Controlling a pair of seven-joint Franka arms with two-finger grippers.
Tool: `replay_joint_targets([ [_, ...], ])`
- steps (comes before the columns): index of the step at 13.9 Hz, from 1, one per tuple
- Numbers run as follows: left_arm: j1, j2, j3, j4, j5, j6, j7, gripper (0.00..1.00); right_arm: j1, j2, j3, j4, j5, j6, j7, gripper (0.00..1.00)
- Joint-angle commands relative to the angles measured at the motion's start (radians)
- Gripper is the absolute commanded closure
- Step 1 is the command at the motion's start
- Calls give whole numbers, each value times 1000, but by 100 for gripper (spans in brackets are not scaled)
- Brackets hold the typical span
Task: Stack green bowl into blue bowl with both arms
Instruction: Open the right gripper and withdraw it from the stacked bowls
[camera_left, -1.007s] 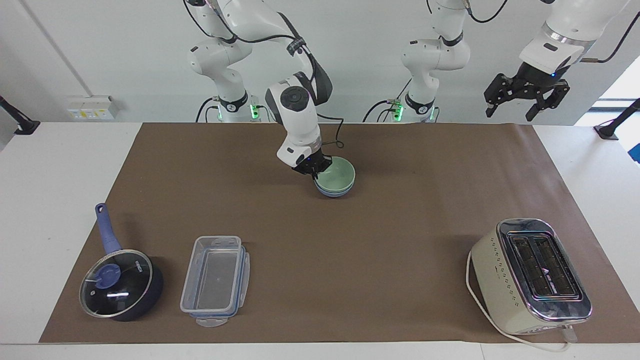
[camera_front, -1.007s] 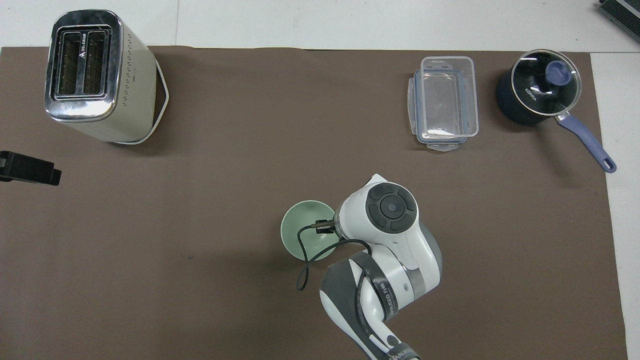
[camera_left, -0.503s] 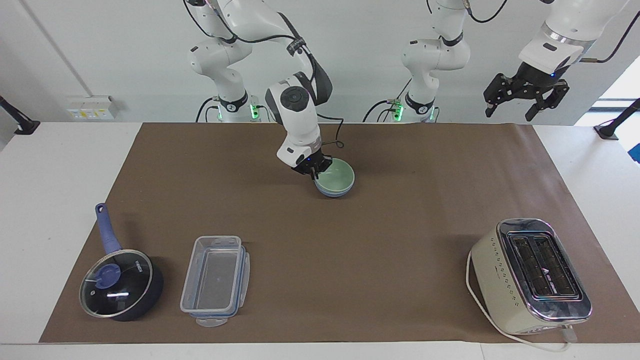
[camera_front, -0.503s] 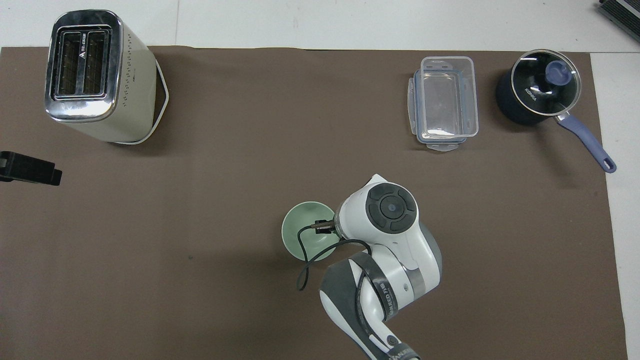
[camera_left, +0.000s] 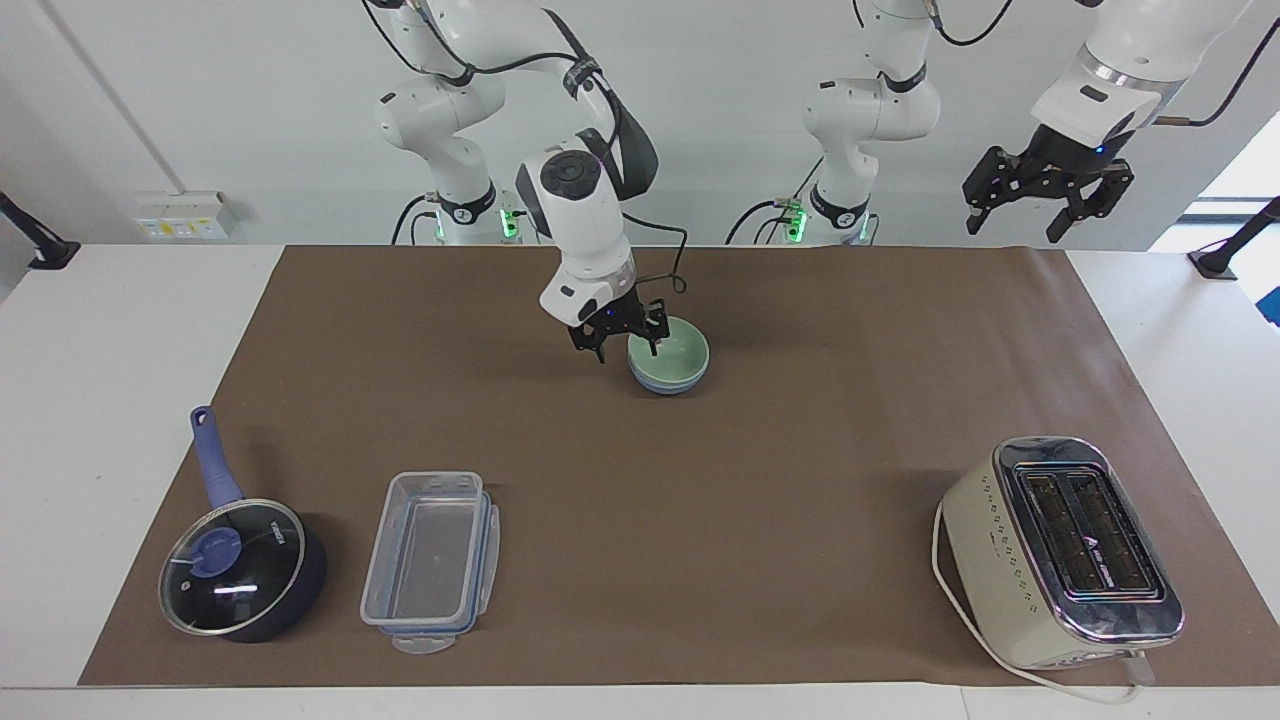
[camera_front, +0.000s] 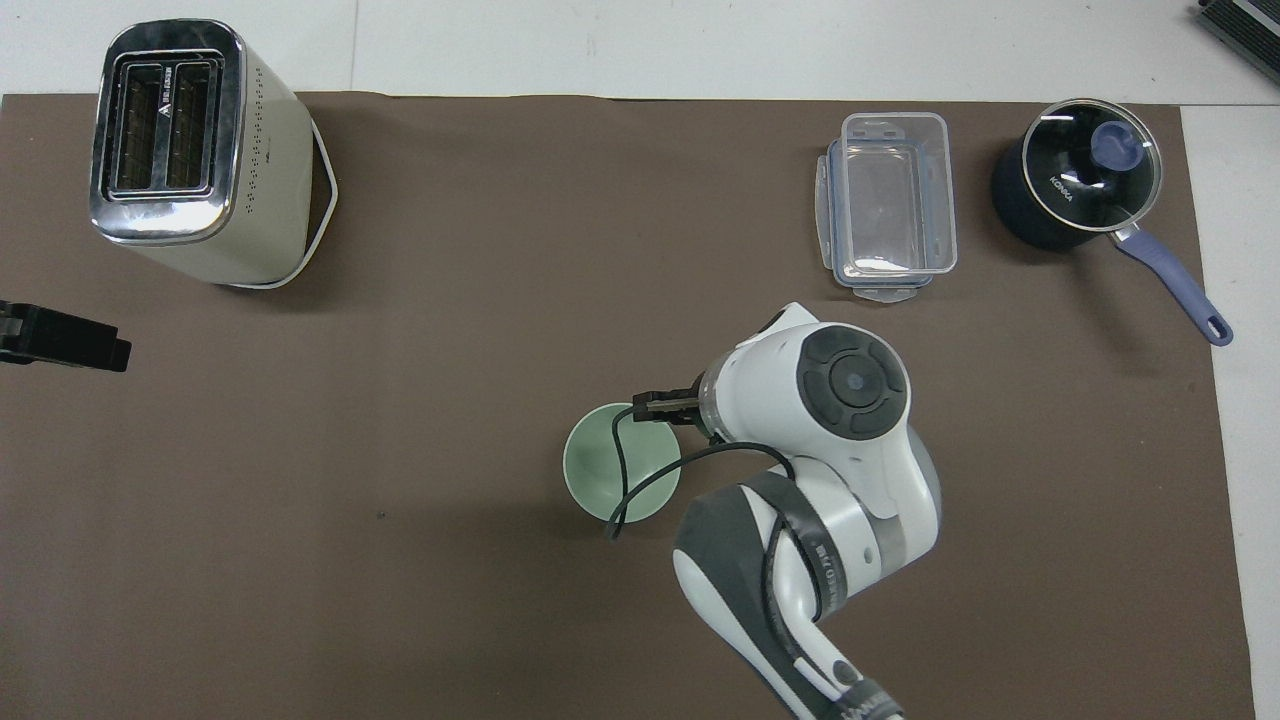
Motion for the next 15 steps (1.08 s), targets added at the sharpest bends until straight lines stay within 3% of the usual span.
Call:
replay_joint_targets([
  [1,-2,-26,2,-34,-4,24,-13,0,-90,-62,4,23,-31,-87,2,0],
  [5,-2,-26,2,-32,-4,24,-12,0,-214,-109,4,82,-73,-242,-63,0],
  [11,0,-26,2,-34,-4,24,-9,0,-372,-235,2,82,-102,-485,-130,0],
  [15,0,-26,2,-32,-4,24,-9,0,-469,-272,4,82,-137,-589,-167,0],
])
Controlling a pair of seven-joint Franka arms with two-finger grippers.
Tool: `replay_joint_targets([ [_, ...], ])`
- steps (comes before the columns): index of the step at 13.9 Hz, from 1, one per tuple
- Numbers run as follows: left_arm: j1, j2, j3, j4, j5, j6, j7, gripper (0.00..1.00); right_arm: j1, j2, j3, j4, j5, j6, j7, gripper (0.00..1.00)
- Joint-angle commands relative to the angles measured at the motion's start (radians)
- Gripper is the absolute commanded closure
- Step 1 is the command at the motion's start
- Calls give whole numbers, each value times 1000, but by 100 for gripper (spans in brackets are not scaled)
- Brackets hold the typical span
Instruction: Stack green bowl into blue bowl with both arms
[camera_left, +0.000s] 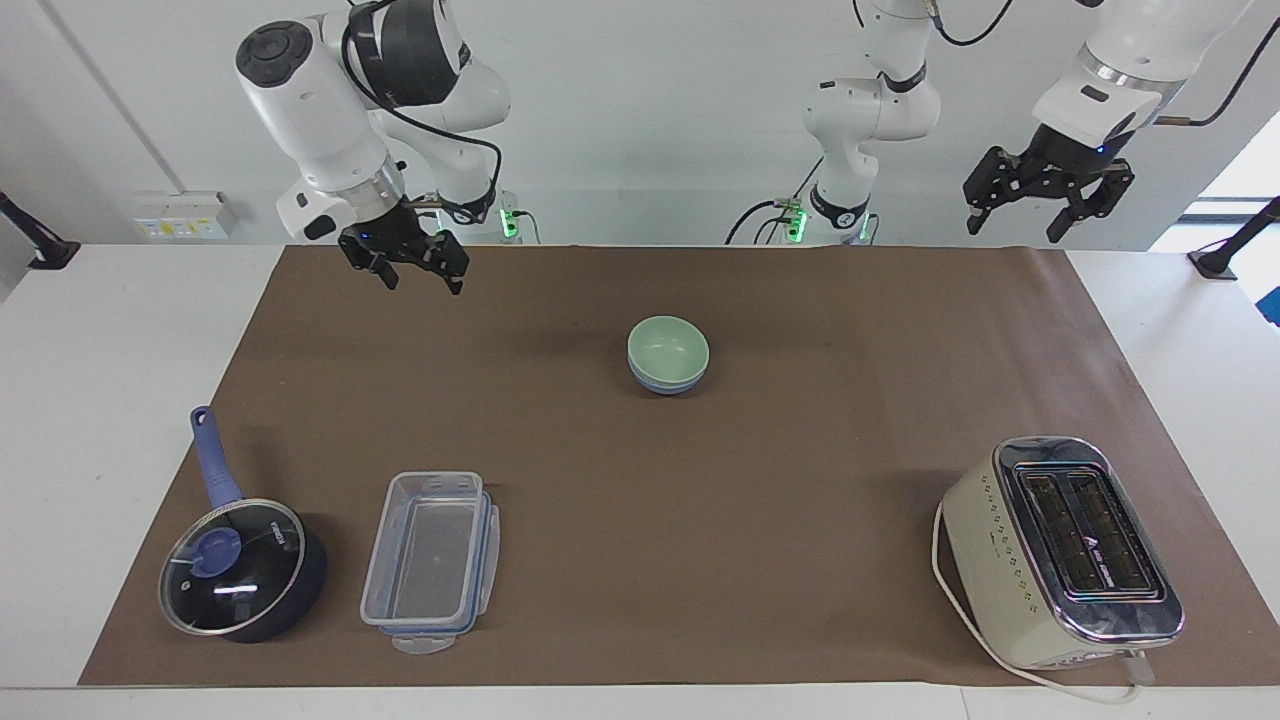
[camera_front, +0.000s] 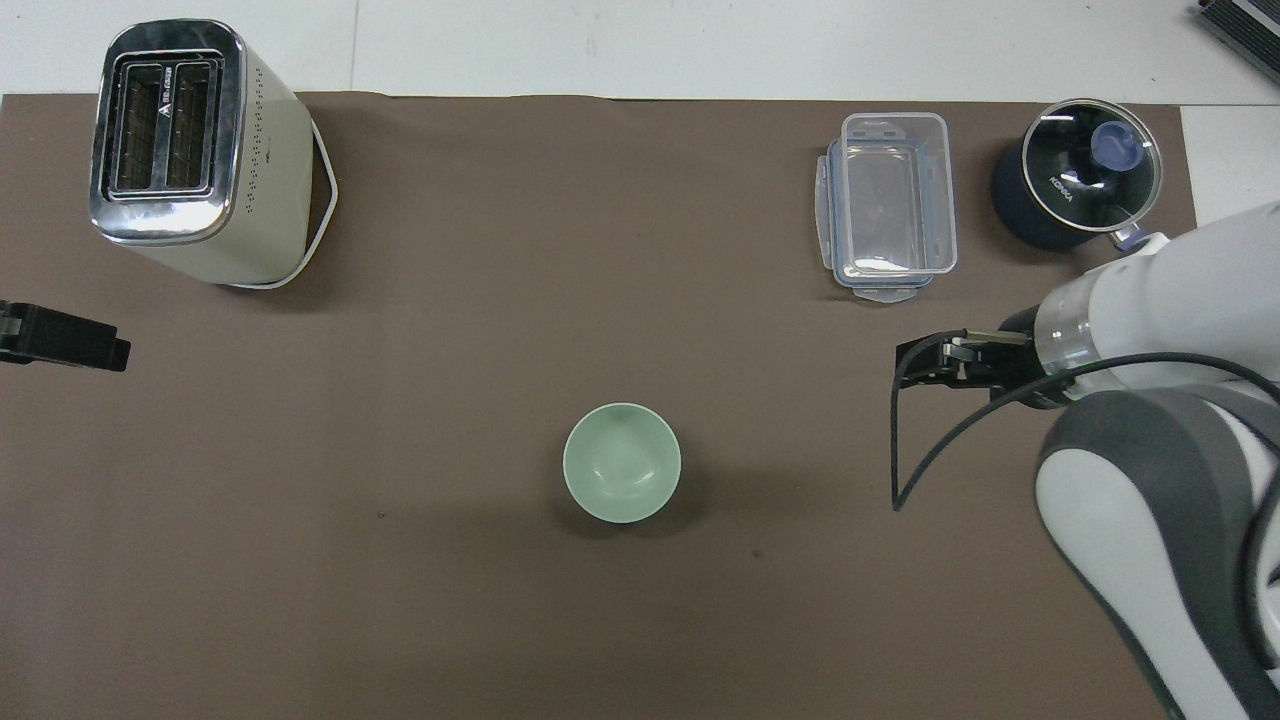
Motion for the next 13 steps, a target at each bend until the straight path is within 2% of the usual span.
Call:
replay_joint_targets([
  [1,0,-26,1,-32,-4,24,-4,0,-84,-16,9,-10,-14,-41,-84,0],
  [5,0,-26,1,-32,-4,24,-6,0,-208,-4,9,4,-20,-16,-223,0],
  [10,0,-26,1,-32,-4,24,-6,0,-224,97,9,185,-60,-2,-242,0],
  [13,0,-26,1,-32,-4,24,-6,0,-229,101,8,271,-68,-27,-242,0],
])
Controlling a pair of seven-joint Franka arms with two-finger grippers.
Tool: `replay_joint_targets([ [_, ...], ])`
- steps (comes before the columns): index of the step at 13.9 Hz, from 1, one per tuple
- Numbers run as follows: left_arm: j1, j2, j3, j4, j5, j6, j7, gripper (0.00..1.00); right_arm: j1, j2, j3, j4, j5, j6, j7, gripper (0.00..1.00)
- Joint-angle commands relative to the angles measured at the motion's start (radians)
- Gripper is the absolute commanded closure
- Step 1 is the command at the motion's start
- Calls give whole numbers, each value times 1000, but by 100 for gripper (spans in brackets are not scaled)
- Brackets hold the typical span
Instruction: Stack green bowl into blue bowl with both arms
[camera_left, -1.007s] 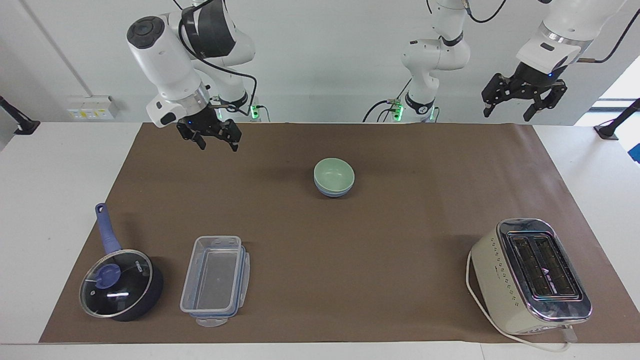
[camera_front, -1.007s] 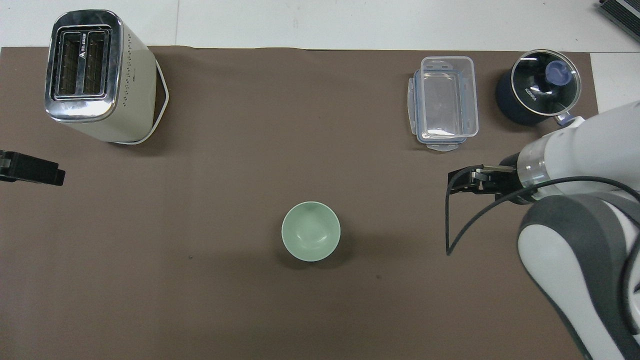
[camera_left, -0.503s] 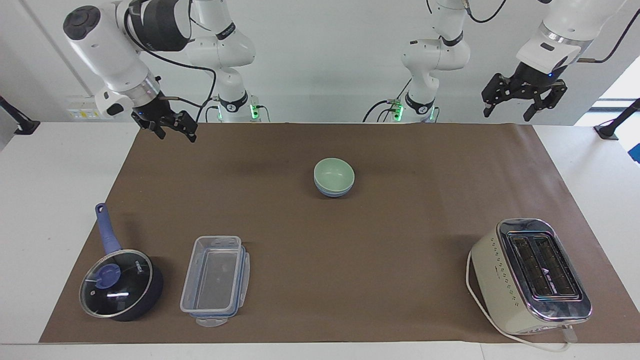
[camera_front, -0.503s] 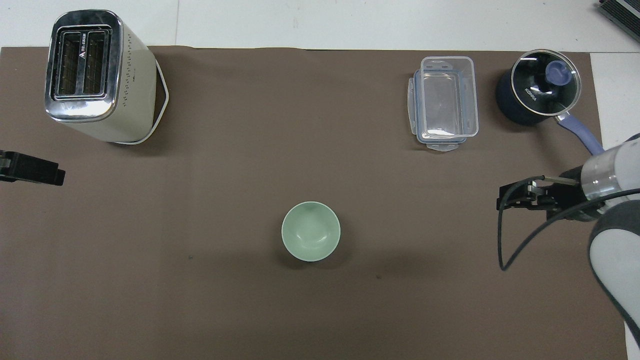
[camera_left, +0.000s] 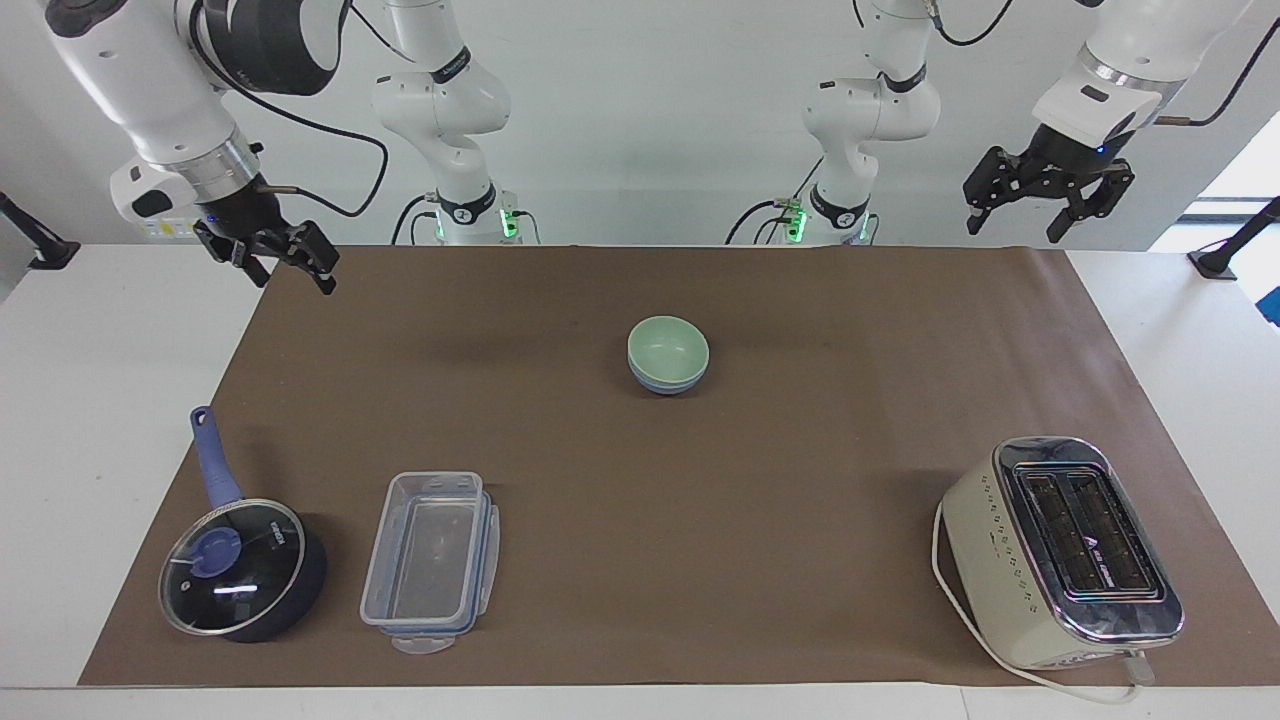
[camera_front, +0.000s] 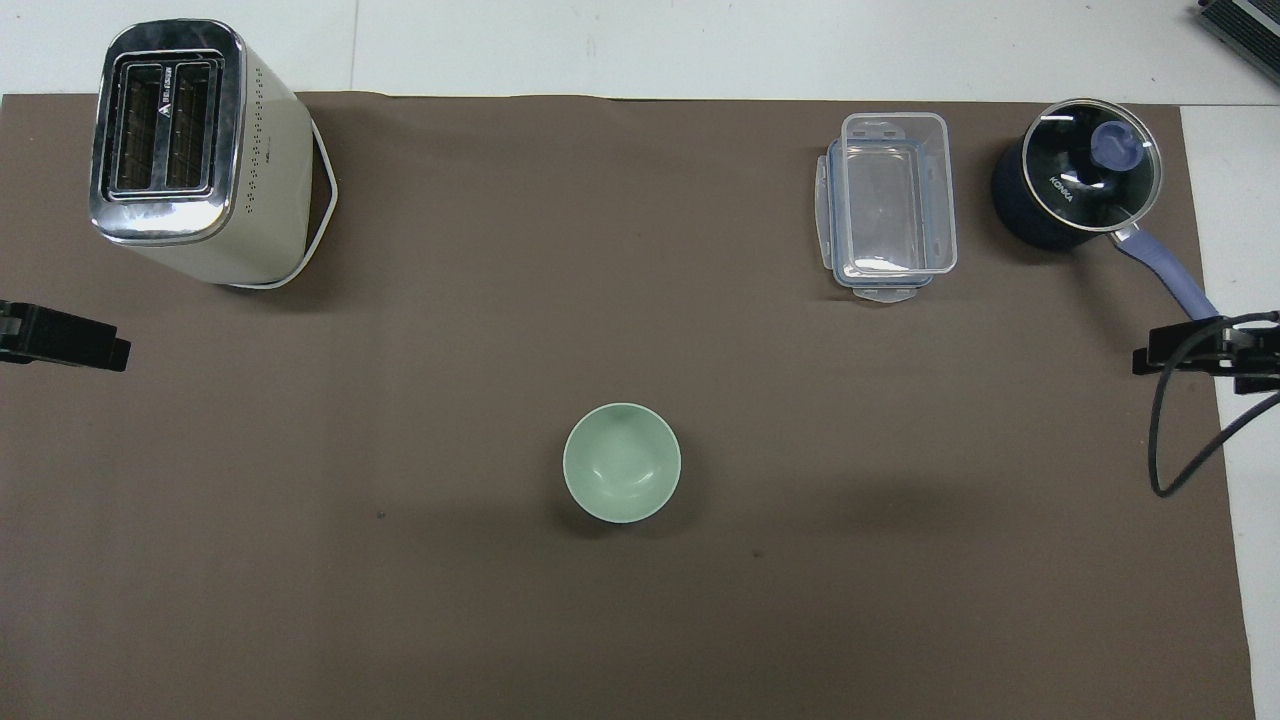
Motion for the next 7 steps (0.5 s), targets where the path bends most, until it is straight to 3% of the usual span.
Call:
replay_joint_targets([
  [1,0,-26,1,-32,-4,23,-6,0,-12,21,8,112,-36,-70,-17,0],
  [4,-2,-26,1,-34,-4,23,-7,0,-9,12,7,195,-45,-176,-17,0],
  [7,-2,-26,1,-32,-4,23,-6,0,-4,-32,10,200,-61,-236,-11,0],
])
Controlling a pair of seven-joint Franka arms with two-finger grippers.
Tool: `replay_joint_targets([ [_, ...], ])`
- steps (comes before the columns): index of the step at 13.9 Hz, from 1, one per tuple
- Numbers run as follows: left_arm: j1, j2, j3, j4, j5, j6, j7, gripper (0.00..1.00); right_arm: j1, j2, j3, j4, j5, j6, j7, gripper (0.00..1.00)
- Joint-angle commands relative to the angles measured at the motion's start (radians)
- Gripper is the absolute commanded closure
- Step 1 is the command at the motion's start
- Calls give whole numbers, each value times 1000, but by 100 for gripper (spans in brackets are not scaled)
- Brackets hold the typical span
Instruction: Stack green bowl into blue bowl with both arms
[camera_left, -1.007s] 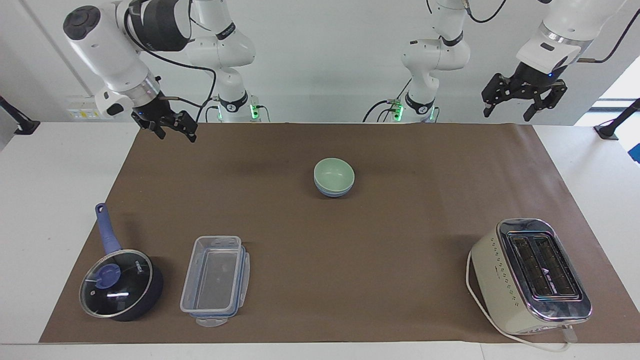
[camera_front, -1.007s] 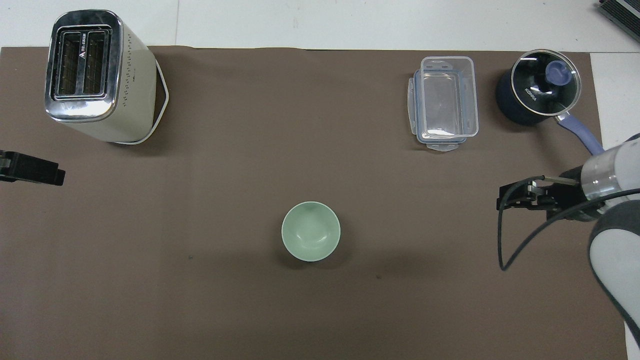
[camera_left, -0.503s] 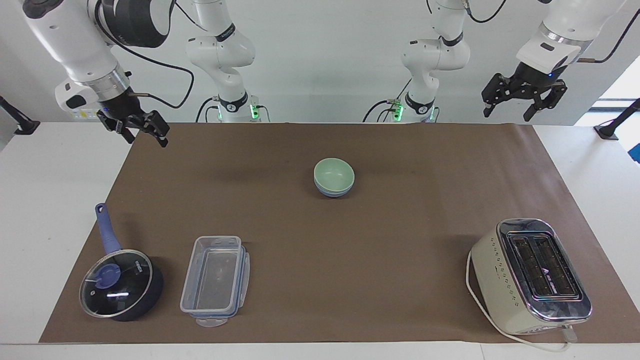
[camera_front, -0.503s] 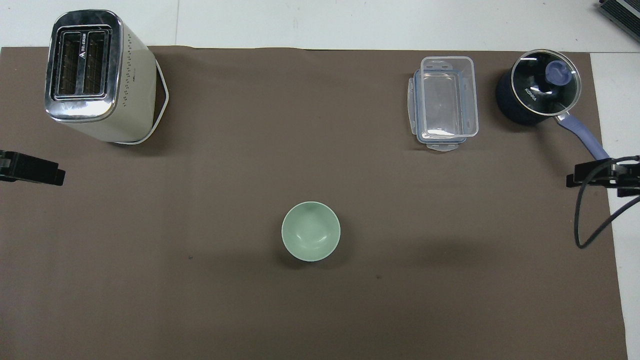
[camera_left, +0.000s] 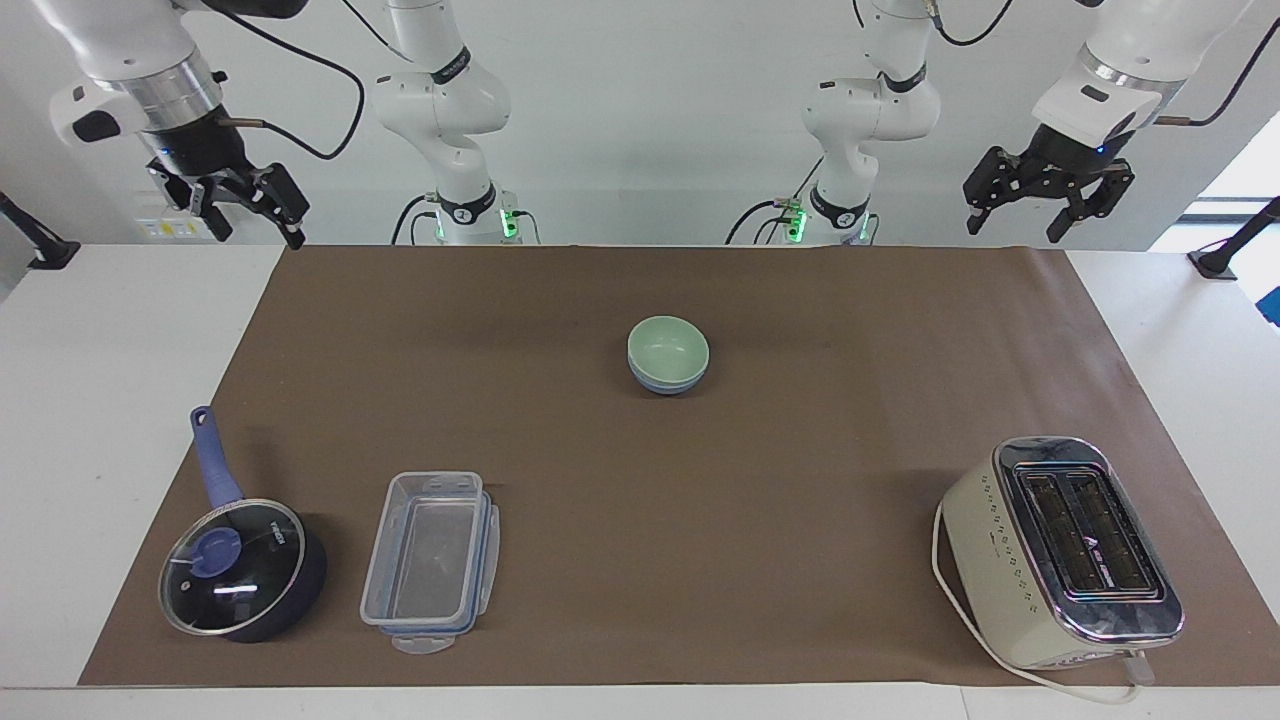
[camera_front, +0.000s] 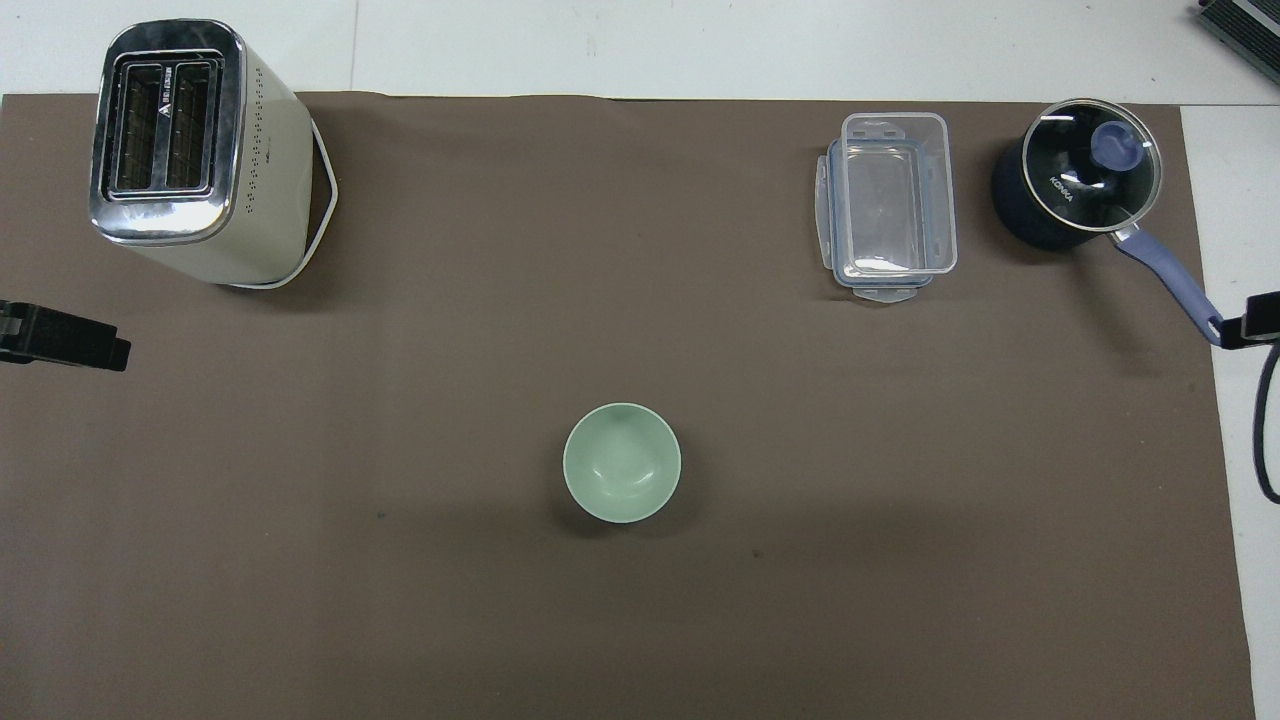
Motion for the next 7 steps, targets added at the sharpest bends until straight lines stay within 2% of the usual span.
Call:
replay_joint_targets([
  [1,0,-26,1,-32,-4,23,-6,0,-3,-40,16,7,-42,-31,-10,0],
  [4,-2,-26,1,-34,-4,23,-7,0,11,-106,23,-104,-71,0,-19,0],
  [7,-2,-26,1,-34,-4,23,-7,0,55,-102,29,-131,-62,40,0,0],
])
